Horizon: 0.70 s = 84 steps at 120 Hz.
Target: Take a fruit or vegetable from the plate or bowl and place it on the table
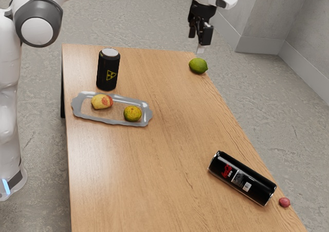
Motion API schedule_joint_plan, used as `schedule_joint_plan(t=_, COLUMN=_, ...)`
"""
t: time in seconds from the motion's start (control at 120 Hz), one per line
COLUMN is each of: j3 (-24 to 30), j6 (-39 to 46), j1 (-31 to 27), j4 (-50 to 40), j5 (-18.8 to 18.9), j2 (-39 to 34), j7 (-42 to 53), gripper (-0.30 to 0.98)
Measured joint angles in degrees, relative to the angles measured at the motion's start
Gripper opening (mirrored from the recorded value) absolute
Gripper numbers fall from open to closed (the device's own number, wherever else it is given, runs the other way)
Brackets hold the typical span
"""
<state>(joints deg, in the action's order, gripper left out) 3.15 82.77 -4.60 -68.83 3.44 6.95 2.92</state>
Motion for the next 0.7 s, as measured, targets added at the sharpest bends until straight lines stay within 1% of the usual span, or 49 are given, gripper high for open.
schedule_joint_plan(t=0.183, j3=0.0, j6=-1.2, j1=-0.6, j4=0.5, j5=-0.4, j2=-0.2, j7=1.2, gripper=0.69)
schedule_joint_plan(t=0.25, j3=0.2, j6=-2.0, j1=-1.1, j4=3.5, j5=-0.3, j2=-3.5, j7=1.7, gripper=0.69)
schedule_joint_plan(t=0.317, j3=3.2, j6=-2.7, j1=-3.3, j4=6.8, j5=0.8, j2=-6.6, j7=2.1, gripper=0.69)
schedule_joint_plan(t=0.383, j3=6.2, j6=-3.2, j1=-5.2, j4=8.6, j5=2.0, j2=-7.5, j7=2.5, gripper=0.69)
schedule_joint_plan(t=0.45, j3=7.0, j6=-3.6, j1=-4.0, j4=8.9, j5=1.2, j2=-4.2, j7=2.8, gripper=0.69)
schedule_joint_plan(t=0.533, j3=6.2, j6=-4.0, j1=-1.3, j4=8.8, j5=0.0, j2=0.6, j7=3.1, gripper=0.68)
schedule_joint_plan(t=0.7, j3=5.2, j6=-4.2, j1=-2.5, j4=8.3, j5=-1.0, j2=3.7, j7=3.6, gripper=0.69)
